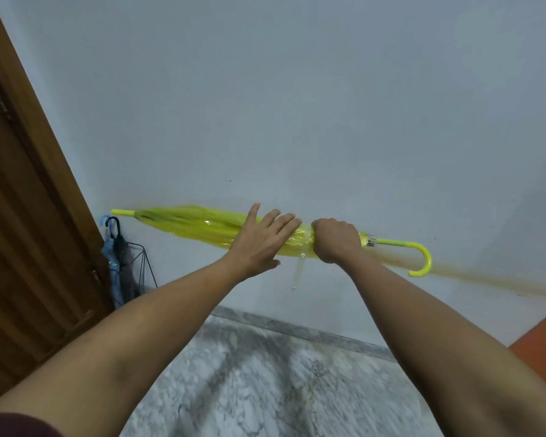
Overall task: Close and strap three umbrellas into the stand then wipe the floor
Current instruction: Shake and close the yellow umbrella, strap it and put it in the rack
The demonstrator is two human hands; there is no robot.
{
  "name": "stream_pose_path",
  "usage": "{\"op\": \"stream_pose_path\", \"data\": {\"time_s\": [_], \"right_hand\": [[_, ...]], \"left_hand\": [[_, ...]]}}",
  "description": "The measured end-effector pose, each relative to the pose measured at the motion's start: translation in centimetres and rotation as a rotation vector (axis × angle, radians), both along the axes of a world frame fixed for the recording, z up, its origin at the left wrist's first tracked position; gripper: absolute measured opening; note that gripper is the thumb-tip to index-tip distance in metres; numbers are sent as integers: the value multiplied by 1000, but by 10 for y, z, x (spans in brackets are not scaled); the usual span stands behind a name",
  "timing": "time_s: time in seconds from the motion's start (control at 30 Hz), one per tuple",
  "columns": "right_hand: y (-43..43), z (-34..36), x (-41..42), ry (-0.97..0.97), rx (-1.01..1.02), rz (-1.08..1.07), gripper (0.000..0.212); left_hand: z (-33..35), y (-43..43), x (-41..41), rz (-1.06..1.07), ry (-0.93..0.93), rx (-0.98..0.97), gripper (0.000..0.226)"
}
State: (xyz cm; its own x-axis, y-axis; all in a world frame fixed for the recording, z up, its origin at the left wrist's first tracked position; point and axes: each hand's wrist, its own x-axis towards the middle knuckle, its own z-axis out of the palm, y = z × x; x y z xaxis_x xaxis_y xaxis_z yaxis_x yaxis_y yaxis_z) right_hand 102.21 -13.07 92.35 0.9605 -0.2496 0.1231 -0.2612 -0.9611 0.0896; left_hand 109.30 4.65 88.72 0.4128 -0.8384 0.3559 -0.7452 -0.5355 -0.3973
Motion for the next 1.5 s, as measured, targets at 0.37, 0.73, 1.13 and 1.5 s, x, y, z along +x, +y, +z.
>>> {"op": "stream_pose_path", "data": {"time_s": [0.37, 0.73, 1.13, 1.5], "right_hand": [[-2, -3, 11, 58, 181, -16, 32], [8, -28, -7, -128, -187, 64, 95], [-6, -20, -11, -101, -218, 97, 18], [-7, 9, 1, 243, 344, -28, 18]], "left_hand": [[1, 2, 10, 2, -2, -95, 66], [16, 5, 17, -20, 289, -168, 75], [13, 2, 17, -78, 376, -56, 58], [-3, -2, 8, -68, -48, -193, 62]]}}
